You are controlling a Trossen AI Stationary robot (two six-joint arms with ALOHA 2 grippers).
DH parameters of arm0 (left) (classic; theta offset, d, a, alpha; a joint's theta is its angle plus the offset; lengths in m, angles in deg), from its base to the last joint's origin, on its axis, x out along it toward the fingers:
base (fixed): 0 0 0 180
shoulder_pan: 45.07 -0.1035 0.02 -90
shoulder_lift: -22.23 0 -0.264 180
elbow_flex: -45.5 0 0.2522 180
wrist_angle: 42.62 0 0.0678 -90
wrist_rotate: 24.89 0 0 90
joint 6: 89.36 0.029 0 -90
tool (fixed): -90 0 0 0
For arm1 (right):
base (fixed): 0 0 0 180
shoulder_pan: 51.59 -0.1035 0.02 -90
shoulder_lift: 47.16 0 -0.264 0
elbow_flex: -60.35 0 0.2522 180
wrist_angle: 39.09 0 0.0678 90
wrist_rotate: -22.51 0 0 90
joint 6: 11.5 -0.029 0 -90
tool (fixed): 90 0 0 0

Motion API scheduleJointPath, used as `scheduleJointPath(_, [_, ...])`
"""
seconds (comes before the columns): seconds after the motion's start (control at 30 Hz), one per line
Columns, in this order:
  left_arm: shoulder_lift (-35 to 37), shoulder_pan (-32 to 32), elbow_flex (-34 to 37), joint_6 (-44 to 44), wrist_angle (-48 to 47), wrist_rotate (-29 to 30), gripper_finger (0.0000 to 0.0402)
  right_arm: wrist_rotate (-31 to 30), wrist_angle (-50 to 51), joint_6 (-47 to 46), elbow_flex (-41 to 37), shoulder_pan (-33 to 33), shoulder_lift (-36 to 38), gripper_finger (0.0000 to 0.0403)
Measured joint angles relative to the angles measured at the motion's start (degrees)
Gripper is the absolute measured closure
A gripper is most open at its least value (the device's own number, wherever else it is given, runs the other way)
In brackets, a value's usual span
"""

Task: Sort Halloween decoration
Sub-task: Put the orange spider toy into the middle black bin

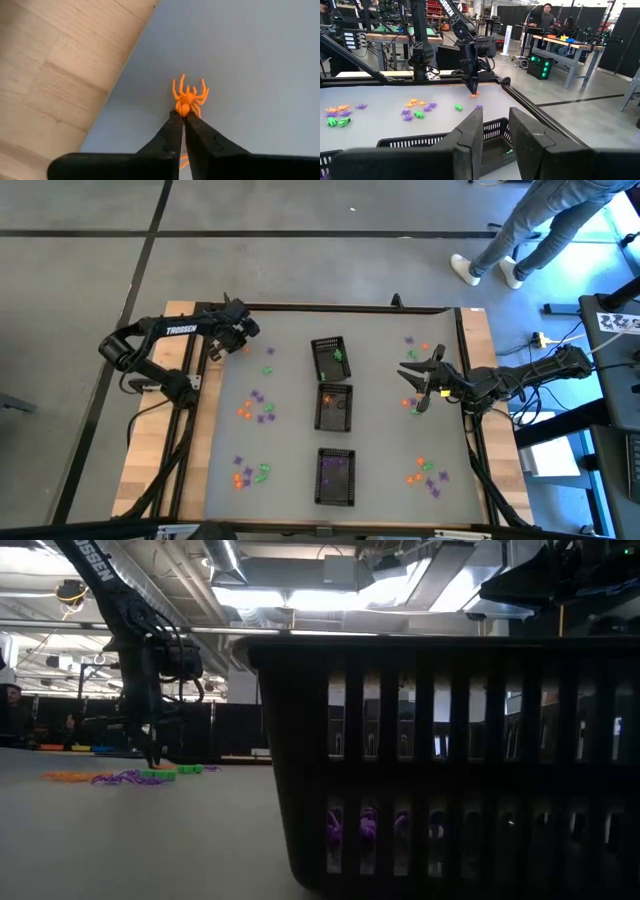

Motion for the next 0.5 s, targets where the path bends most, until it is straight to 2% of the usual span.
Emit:
scheduleJointPath(0.2, [0.0,0.9,-0.1,-0.1,-0.1,-0.4,0.0400,0.0,0.0,0.0,0.0,0.0,0.0,0.0310])
scheduleJointPath(0.5, [0.2,4.1,-3.9,0.2,-4.0,-5.8,0.0401,0.0,0.0,0.0,0.0,0.0,0.0,0.0310])
